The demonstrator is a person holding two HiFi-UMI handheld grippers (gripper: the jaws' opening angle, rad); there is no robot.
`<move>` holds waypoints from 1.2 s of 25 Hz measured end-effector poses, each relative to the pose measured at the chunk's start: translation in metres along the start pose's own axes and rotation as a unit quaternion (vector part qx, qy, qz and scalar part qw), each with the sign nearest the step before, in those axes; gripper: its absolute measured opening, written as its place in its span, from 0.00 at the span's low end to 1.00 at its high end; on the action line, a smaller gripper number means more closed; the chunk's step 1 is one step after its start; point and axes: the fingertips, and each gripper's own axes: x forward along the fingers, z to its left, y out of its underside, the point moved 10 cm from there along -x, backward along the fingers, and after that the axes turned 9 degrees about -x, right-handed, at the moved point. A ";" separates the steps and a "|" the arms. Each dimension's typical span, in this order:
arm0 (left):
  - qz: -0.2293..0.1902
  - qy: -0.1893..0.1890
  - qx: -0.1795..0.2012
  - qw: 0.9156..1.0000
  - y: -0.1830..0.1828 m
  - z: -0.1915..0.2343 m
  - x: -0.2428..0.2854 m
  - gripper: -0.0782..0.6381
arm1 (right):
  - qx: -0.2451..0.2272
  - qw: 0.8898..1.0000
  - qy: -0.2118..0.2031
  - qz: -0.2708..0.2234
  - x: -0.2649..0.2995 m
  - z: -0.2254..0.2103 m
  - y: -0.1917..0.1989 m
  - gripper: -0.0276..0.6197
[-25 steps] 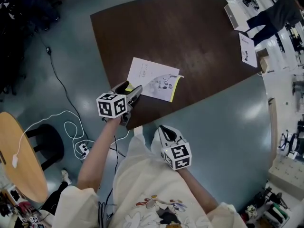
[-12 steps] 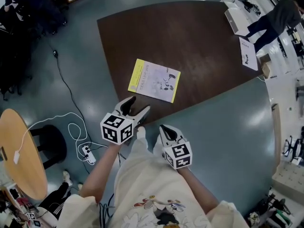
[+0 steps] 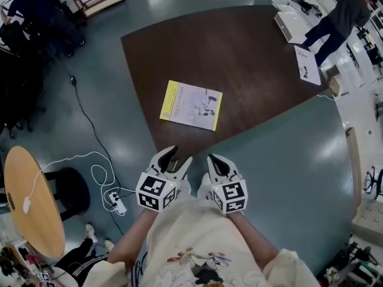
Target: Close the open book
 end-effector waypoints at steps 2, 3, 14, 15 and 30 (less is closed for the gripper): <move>0.007 -0.001 0.014 1.000 0.005 -0.009 -0.003 0.41 | 0.004 1.000 0.012 -0.010 -0.008 -0.004 -0.001 0.05; 0.010 -0.001 0.024 1.000 0.007 -0.014 -0.004 0.41 | 0.006 1.000 0.018 -0.015 -0.012 -0.006 -0.002 0.05; 0.005 -0.057 0.053 0.997 0.009 -0.049 -0.016 0.12 | -0.019 0.996 0.061 -0.062 -0.049 -0.007 -0.023 0.05; 0.006 -0.055 0.053 0.997 0.011 -0.051 -0.015 0.12 | -0.018 0.996 0.061 -0.063 -0.051 -0.006 -0.024 0.05; 0.007 -0.056 0.033 0.998 0.017 -0.061 -0.019 0.12 | -0.017 0.997 0.047 -0.058 -0.057 0.003 -0.024 0.05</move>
